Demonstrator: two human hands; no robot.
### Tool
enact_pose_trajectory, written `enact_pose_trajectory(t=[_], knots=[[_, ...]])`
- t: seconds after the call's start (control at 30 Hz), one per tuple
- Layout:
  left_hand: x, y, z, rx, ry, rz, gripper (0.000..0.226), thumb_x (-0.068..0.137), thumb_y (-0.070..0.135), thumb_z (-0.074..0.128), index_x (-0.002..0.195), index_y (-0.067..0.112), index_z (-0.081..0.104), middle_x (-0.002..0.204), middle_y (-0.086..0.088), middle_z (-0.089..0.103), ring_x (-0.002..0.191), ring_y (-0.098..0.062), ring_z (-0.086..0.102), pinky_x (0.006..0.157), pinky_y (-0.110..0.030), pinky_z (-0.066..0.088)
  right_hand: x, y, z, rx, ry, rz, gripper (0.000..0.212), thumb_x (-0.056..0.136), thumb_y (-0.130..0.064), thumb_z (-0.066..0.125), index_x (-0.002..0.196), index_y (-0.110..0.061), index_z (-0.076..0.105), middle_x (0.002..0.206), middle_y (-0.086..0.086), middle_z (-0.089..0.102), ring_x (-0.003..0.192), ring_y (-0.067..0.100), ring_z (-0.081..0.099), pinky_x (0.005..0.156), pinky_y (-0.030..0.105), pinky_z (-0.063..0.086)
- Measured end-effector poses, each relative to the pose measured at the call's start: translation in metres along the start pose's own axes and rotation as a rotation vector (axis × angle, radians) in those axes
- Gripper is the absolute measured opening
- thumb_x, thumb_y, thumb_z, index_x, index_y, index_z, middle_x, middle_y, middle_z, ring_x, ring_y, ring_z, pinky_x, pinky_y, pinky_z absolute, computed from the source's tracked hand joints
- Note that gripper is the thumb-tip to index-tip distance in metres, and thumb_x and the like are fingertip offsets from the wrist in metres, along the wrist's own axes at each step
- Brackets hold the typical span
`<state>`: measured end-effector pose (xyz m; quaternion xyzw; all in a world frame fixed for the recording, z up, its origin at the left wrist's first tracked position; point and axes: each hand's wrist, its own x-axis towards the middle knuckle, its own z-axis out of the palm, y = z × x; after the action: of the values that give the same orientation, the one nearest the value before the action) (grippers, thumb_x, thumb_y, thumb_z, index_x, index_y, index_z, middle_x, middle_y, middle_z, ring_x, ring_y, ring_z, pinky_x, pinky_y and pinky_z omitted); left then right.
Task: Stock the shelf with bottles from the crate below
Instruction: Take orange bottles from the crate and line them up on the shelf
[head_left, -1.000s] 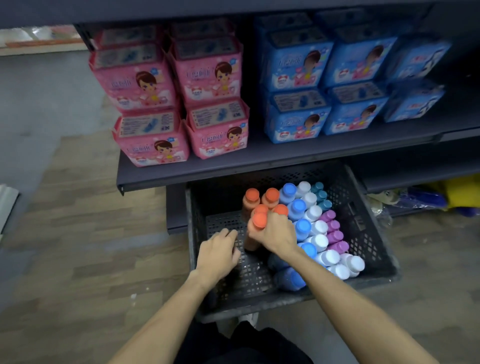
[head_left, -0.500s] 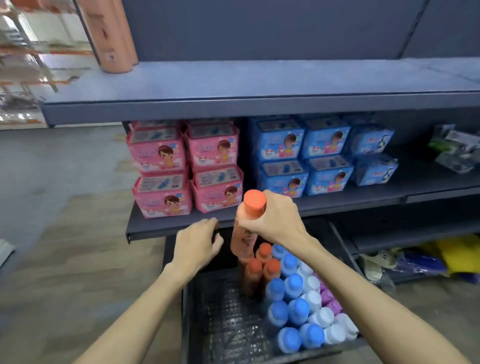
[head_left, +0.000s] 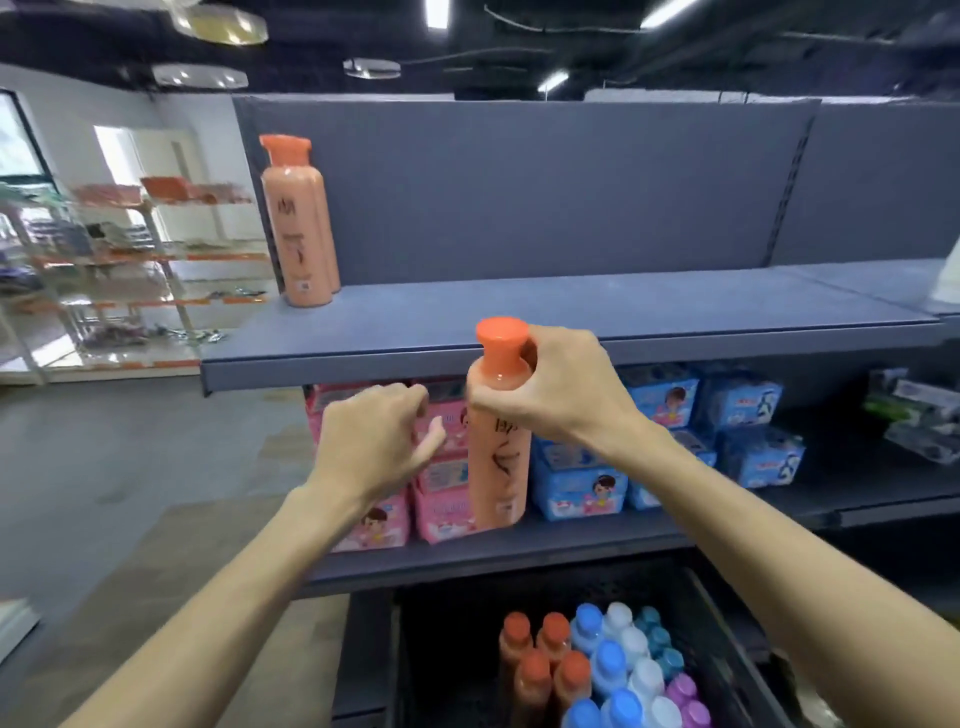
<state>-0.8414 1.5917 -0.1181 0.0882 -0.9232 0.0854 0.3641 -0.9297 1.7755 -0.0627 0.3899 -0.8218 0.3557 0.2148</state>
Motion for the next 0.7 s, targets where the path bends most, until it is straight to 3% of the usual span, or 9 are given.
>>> enact_pose_trajectory(t=[0.1, 0.2, 0.33, 0.43, 0.63, 0.7], knots=[[0.032, -0.020, -0.026, 0.034, 0.079, 0.026, 0.031, 0.077, 0.047, 0.049, 0.066, 0.019, 0.052, 0.061, 0.003, 0.059, 0.061, -0.026, 0.060, 0.049, -0.027, 0.036, 0.041, -0.020, -0.024, -0.019, 0.017, -0.041, 0.046, 0.067, -0.053, 0.064, 0.063, -0.010, 0.051, 0.051, -0.001, 0.047, 0.053, 0.017, 0.038, 0.054, 0.031, 0.044], [0.068, -0.042, -0.052, 0.103, 0.110, 0.018, 0.026, 0.078, 0.043, 0.053, 0.070, 0.018, 0.056, 0.064, 0.000, 0.061, 0.063, -0.029, 0.061, 0.052, -0.027, 0.030, 0.083, -0.041, -0.045, 0.012, 0.009, -0.053, 0.051, 0.063, -0.059, 0.060, 0.076, -0.011, 0.067, 0.054, -0.003, 0.052, 0.053, 0.014, 0.043, 0.055, 0.028, 0.049], [0.105, -0.061, -0.083, 0.187, 0.075, -0.002, 0.024, 0.083, 0.041, 0.057, 0.077, 0.018, 0.058, 0.074, -0.001, 0.064, 0.071, -0.030, 0.061, 0.056, -0.029, 0.038, 0.126, -0.061, -0.059, 0.055, 0.037, -0.073, 0.043, 0.065, -0.054, 0.065, 0.057, -0.015, 0.048, 0.052, -0.007, 0.051, 0.050, 0.013, 0.048, 0.049, 0.027, 0.047], [0.122, -0.071, -0.102, 0.222, 0.071, -0.030, 0.024, 0.083, 0.039, 0.056, 0.074, 0.017, 0.058, 0.073, -0.005, 0.063, 0.069, -0.031, 0.060, 0.058, -0.031, 0.046, 0.149, -0.069, -0.055, 0.063, 0.045, -0.059, 0.043, 0.067, -0.052, 0.067, 0.053, -0.018, 0.045, 0.053, -0.006, 0.056, 0.051, 0.012, 0.052, 0.047, 0.021, 0.040], [0.148, -0.090, -0.121, 0.373, -0.047, -0.018, 0.023, 0.084, 0.033, 0.053, 0.070, 0.015, 0.047, 0.064, 0.001, 0.035, 0.066, -0.027, 0.050, 0.058, -0.030, 0.037, 0.181, -0.082, -0.025, 0.042, -0.024, -0.032, 0.046, 0.062, -0.055, 0.066, 0.055, -0.016, 0.043, 0.056, -0.002, 0.056, 0.051, 0.015, 0.053, 0.047, 0.025, 0.040], [0.148, -0.098, -0.118, 0.389, -0.082, -0.025, 0.023, 0.085, 0.033, 0.052, 0.071, 0.015, 0.046, 0.064, 0.001, 0.035, 0.065, -0.027, 0.050, 0.058, -0.029, 0.035, 0.188, -0.088, -0.012, 0.011, -0.039, -0.041, 0.047, 0.062, -0.055, 0.067, 0.055, -0.016, 0.042, 0.055, -0.002, 0.052, 0.050, 0.016, 0.050, 0.047, 0.025, 0.039]])
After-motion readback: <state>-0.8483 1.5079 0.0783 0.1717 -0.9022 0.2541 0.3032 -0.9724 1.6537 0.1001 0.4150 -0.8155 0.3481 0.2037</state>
